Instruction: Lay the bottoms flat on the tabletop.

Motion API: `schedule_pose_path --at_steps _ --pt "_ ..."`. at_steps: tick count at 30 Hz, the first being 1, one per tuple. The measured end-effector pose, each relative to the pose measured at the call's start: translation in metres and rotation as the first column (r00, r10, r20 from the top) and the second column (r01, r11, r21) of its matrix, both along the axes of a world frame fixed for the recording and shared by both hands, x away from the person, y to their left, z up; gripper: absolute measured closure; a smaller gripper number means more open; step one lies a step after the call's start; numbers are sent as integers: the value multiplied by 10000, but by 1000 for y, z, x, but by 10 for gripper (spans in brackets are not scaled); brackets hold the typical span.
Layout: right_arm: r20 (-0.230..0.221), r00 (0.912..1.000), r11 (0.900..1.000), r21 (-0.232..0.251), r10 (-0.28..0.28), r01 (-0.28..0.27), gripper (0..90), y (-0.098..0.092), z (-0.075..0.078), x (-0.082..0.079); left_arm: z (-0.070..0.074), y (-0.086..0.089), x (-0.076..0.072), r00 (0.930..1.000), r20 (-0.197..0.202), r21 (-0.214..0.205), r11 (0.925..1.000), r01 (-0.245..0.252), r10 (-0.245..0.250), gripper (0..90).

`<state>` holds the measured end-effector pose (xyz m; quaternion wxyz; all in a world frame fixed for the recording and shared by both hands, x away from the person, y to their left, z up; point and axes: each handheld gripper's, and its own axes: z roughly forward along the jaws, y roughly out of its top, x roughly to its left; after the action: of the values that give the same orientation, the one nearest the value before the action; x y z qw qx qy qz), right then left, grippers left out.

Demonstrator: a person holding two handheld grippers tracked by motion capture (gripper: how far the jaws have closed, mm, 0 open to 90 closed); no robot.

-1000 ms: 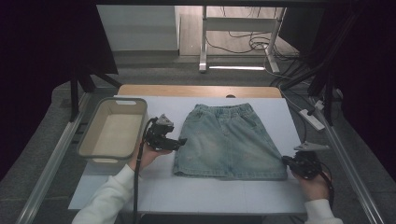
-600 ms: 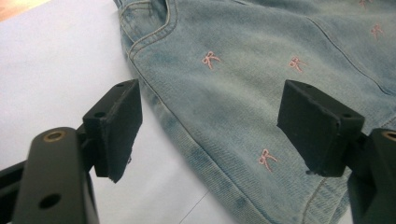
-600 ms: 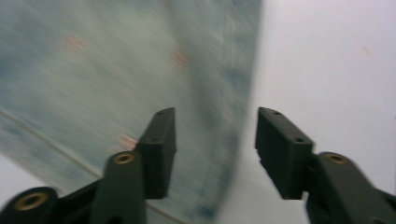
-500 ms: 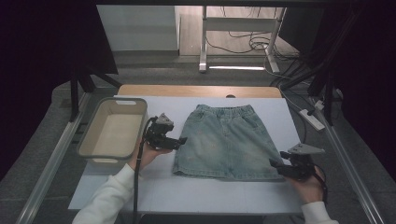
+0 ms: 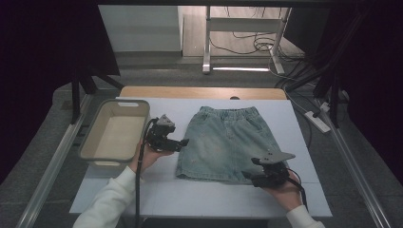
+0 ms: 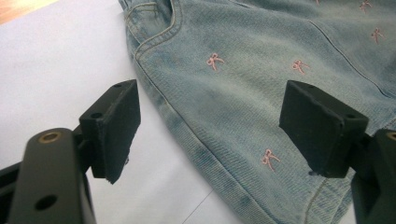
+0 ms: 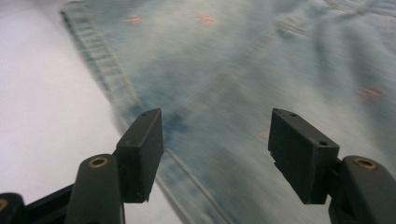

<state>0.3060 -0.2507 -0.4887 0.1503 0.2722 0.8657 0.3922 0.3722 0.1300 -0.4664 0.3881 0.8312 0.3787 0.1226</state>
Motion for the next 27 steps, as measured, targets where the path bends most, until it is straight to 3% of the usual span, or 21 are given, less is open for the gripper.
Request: schedule_pose_path --at_steps 9,16,23,27 --pt "-365 9933 9926 -497 1093 -1110 347 40 -12 -1 1 0 0 10000 2 10 10000 -6 6 211" --pt "-281 9780 9733 -968 2065 -2083 313 68 -15 -4 1 1 0 10000 -8 35 10000 -33 33 206" --pt "-372 9696 9626 -1165 2419 -2446 304 91 -17 1 3 0 -1 9999 -47 61 9999 127 -126 201" --pt "-449 9667 9523 -1661 2519 -2559 292 104 -24 5 4 2 0 10000 -29 5 10000 68 -68 201"
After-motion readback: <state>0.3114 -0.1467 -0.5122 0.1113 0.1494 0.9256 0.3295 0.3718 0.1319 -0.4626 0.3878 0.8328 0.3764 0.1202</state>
